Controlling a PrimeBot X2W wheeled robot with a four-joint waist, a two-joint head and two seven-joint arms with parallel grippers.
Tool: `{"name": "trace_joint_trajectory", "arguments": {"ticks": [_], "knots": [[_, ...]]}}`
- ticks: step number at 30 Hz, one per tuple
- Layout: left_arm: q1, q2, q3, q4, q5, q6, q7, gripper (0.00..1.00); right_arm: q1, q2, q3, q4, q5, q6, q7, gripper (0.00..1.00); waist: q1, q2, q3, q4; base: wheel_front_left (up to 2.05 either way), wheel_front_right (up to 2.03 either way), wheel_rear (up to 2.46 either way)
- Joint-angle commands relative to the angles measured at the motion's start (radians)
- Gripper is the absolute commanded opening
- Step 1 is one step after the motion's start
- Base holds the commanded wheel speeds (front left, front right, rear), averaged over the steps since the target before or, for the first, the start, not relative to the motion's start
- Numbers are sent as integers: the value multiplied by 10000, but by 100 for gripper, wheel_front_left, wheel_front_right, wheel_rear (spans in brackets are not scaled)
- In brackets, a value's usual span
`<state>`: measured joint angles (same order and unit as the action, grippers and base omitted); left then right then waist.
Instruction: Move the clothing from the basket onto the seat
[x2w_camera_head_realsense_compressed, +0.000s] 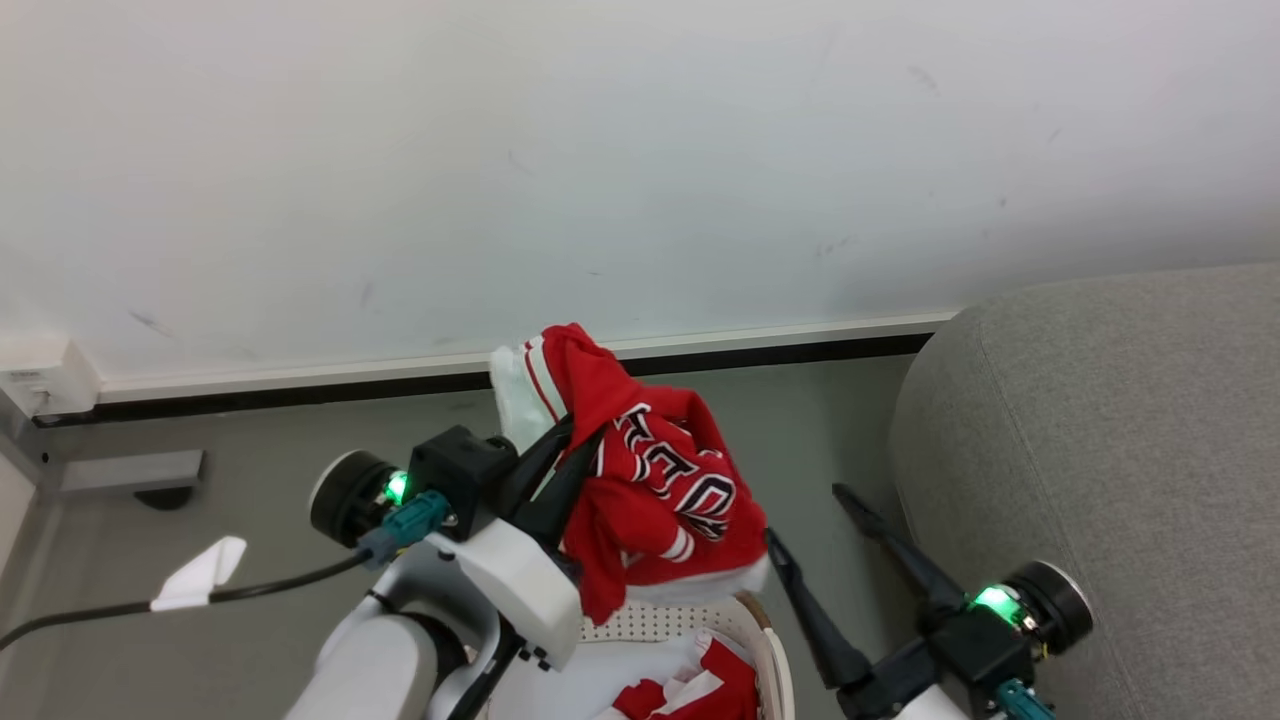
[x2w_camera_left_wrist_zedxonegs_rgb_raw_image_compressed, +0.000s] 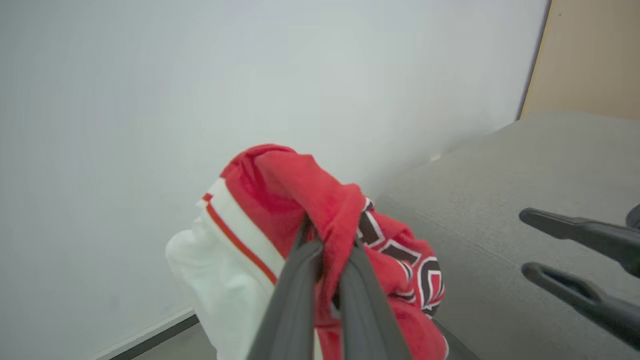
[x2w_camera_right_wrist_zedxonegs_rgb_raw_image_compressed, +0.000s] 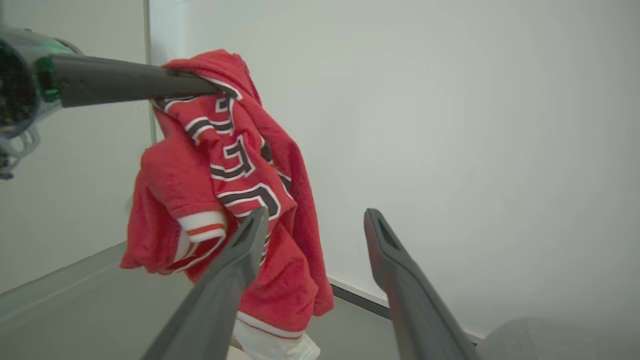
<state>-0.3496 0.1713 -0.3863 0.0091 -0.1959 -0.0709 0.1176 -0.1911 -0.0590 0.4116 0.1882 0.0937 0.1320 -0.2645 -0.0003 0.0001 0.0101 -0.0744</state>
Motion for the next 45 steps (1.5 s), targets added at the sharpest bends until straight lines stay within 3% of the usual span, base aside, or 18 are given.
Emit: {"name": "trace_joint_trajectory", "arguments": {"ticks": [1, 10, 15, 21, 22, 23, 24, 32, 33, 34, 35, 45], "knots": [[190, 88, 0, -388, -91, 10, 200, 0, -275, -270, 307, 66, -28, -24, 0, 100, 3, -1, -22, -16, 0, 0, 0], [487, -26, -355, -1801, -347, 32, 902, 0, -1748, -1400, 2568, 1420, 800, -24, 2, 100, 3, -1, -184, 174, 0, 0, 0], [609, -88, -613, -2102, -523, -71, 1068, 0, -2746, -1557, 3681, 2246, 1312, -25, 2, 100, 3, -1, -238, 306, 0, 0, 0], [676, -155, -838, -2110, -683, -137, 1122, 0, -3554, -1298, 4405, 2740, 1872, -25, 2, 100, 3, -1, -271, 477, 0, 0, 0], [664, -164, -870, -2069, -701, -130, 1116, 0, -3653, -1254, 4546, 2853, 2015, -25, 3, 67, 3, -1, -283, 519, 0, 0, 0], [655, -194, -900, -2031, -725, -141, 1109, 0, -3718, -1209, 4744, 2930, 2234, -25, 3, 14, 3, -1, -298, 569, 0, 0, 0], [636, -205, -926, -1998, -749, -150, 1102, 0, -3813, -1190, 4903, 2945, 2475, -25, 2, 0, 3, -1, -309, 616, 0, 0, 0], [697, -70, -831, -1787, -625, 59, 983, 0, -3705, -1123, 4409, 2937, 3205, -25, 0, 0, 3, -1, -370, 770, 0, 0, 0], [702, -52, -818, -1770, -617, 57, 936, 5, -3643, -1123, 4255, 2883, 3180, -25, -1, 0, 3, -1, -366, 763, 0, 0, 0], [713, -15, -828, -1754, -602, 46, 884, 39, -3571, -1128, 4083, 2846, 3143, -25, -1, 0, 3, -1, -364, 756, 0, 0, 0], [726, 20, -830, -1722, -581, 36, 825, 97, -3512, -1131, 3899, 2805, 3104, -25, -1, 0, 3, -1, -361, 743, 0, 0, 0], [1032, 243, -876, -1061, -254, 185, 13, 100, -3096, -1362, 2436, 2416, 2788, -25, -1, 0, 3, -1, -231, 354, 0, 0, 0]]}}
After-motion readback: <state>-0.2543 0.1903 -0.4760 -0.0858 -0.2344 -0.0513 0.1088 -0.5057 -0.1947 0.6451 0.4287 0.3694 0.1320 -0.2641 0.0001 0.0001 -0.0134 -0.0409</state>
